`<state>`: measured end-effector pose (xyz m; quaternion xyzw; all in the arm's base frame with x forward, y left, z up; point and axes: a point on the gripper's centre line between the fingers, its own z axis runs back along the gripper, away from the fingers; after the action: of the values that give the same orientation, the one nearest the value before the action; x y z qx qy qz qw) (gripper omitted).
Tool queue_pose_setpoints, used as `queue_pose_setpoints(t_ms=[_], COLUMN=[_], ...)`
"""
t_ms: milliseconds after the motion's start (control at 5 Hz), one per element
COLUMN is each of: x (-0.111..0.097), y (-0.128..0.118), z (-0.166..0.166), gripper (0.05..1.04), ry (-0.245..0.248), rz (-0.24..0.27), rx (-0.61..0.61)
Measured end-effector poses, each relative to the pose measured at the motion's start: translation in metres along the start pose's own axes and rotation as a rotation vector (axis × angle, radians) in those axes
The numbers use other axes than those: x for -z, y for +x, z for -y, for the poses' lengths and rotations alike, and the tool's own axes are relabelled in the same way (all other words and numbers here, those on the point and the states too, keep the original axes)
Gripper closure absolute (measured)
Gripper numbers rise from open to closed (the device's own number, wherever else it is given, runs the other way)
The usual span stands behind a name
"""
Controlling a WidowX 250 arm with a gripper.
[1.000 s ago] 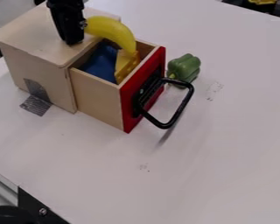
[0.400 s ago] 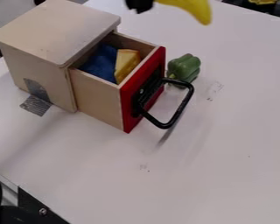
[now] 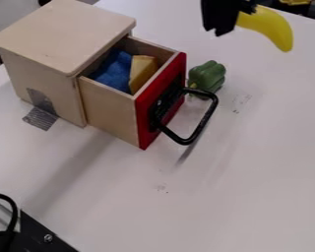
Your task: Put the banana on the top right of the table
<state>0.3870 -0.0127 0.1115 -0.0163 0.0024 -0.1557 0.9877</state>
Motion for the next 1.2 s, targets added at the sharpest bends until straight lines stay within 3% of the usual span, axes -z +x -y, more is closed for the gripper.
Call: queue_pose_setpoints(t_ms=[200,600,800,1000,1200], x=[0.026,0.061,0.079,0.096,0.098], y=[0.016,0.058,0.077,0.085,0.084], z=[0.0,0.02,0.029,0.023,0.017], gripper=[0.851,0.851,0.851,0.851,0.807], ry=[0.017,0.032,0.026,0.054,0.088], rz=[0.01,0.133,0.149,0.141,0.134], rx=[-0.012,0.003,0.016,-0.001,-0.014])
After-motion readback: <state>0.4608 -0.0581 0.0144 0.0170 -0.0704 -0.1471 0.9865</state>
